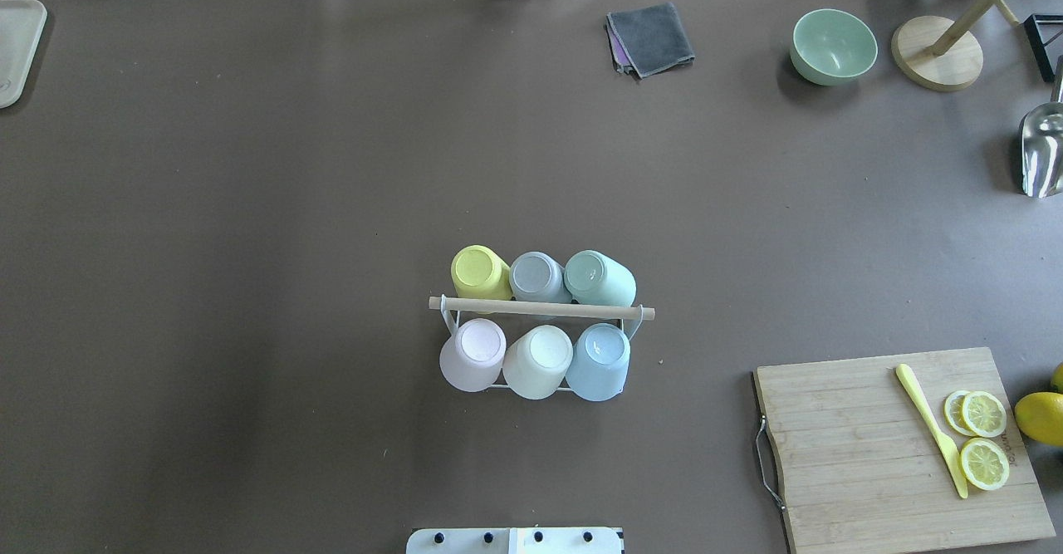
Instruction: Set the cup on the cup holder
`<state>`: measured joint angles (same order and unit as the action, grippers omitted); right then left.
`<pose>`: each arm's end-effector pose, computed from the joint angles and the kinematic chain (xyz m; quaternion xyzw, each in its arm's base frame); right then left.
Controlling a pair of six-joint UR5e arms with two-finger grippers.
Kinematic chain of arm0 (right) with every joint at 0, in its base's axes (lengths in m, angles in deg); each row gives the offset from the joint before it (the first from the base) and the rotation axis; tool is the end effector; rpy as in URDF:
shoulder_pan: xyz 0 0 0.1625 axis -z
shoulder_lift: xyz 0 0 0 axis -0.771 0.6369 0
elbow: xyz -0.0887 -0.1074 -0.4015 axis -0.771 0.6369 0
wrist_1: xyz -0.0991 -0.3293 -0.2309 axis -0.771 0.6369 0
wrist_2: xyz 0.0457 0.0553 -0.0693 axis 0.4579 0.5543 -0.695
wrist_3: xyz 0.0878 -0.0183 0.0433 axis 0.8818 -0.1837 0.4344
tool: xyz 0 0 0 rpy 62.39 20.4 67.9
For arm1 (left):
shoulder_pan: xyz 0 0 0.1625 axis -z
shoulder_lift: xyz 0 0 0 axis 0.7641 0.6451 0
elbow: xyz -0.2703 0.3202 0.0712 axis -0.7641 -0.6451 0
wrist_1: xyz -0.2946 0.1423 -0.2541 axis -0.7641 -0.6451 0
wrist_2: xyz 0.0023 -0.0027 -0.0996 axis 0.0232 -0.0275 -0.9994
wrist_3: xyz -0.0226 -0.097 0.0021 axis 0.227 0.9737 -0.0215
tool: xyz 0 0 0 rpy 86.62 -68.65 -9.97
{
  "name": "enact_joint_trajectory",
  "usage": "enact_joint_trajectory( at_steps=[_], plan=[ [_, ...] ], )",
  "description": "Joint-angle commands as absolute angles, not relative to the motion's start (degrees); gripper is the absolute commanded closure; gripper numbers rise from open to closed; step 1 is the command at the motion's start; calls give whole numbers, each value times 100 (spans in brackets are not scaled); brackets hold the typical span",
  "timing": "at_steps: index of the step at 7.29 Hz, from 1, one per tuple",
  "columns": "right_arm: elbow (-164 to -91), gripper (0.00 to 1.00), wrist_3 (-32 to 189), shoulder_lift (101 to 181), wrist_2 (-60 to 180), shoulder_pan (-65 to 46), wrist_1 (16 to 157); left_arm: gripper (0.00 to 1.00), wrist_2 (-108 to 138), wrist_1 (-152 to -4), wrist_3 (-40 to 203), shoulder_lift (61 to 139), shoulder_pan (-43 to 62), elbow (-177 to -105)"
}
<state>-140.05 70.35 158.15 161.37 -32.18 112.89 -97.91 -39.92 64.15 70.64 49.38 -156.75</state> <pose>0.0126 -0.5055 0.5394 0.0017 -0.2967 -0.0069 0.9550 -0.1282 -0.3956 0.6124 0.0019 0.3813 -0.0667 0.9220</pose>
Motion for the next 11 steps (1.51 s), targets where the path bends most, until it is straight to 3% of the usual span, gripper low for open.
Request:
enact_joint_trajectory(
  at_steps=[1, 5, 7, 9, 11],
  plan=[
    [-14009, 0, 7035, 15805, 16136, -3218, 11291, 2, -9819, -4174, 6361, 7191, 4914, -15865],
    [-14009, 0, 7035, 15805, 16136, -3261, 11291, 2, -9801, -4290, 6230, 7192, 4747, -15769],
    [-14009, 0, 7035, 15796, 16136, -3270, 11291, 2, -9810, -4246, 5036, 6946, 4764, -15550],
    [-14009, 0, 7035, 15796, 16136, -3279, 11291, 2, -9810, -4254, 5069, 7234, 4747, -14988],
    [-14009, 0, 7035, 15796, 16136, -3279, 11291, 2, -9819, -4298, 5078, 7235, 4747, -15013]
  ],
)
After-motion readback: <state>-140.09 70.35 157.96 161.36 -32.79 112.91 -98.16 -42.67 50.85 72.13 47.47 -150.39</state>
